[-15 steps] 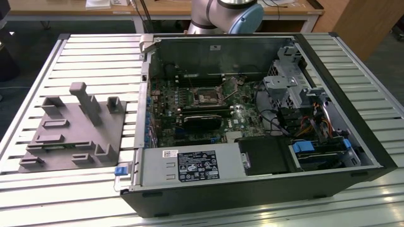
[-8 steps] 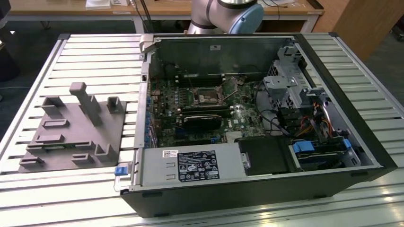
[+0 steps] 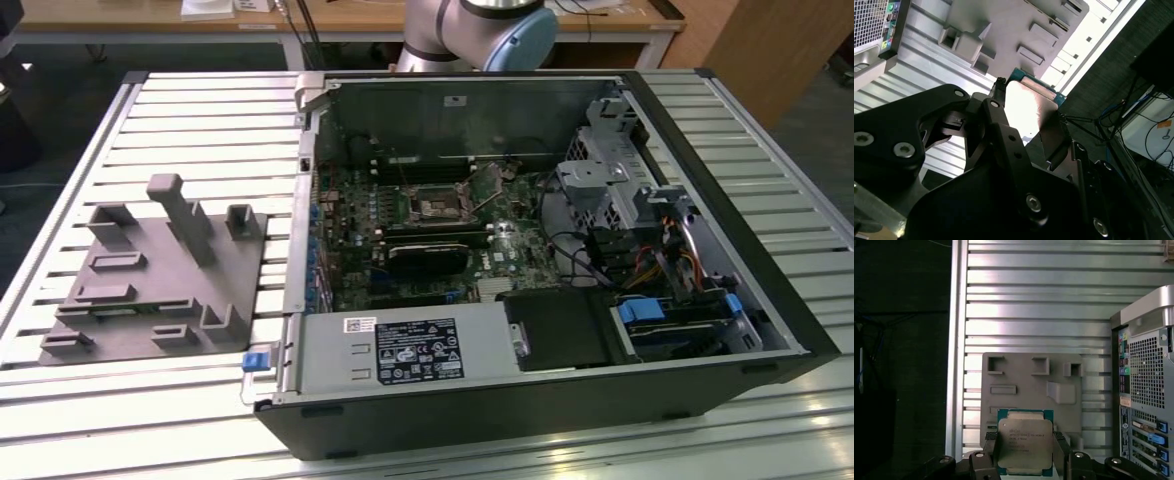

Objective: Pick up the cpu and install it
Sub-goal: 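Pick up the cpu and move it towards the insertion slot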

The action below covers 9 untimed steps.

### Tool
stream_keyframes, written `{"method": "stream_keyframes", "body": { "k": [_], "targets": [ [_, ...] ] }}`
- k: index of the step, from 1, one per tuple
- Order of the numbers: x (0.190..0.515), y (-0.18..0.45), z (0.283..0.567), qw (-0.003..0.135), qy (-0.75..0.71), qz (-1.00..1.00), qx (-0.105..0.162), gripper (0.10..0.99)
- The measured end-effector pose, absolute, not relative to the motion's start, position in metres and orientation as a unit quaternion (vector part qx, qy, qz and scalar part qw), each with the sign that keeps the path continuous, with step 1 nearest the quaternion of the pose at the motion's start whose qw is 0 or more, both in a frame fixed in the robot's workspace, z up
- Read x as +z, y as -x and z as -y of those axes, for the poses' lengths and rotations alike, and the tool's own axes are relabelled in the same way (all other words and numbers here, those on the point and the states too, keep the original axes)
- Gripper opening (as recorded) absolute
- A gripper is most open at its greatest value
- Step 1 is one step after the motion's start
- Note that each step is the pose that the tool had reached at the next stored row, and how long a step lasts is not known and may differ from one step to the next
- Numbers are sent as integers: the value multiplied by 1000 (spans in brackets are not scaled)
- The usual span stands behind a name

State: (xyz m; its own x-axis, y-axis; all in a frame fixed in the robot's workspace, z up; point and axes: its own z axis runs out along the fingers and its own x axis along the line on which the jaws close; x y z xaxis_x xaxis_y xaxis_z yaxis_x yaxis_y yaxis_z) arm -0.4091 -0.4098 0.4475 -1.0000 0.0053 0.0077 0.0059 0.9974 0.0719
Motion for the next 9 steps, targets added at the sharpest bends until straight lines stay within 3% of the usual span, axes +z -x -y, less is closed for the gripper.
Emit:
{"method": "stream_keyframes", "body": {
  "k": [9],
  "targets": [
    [450, 407, 410, 4, 3, 999, -36, 525]
  ]
}}
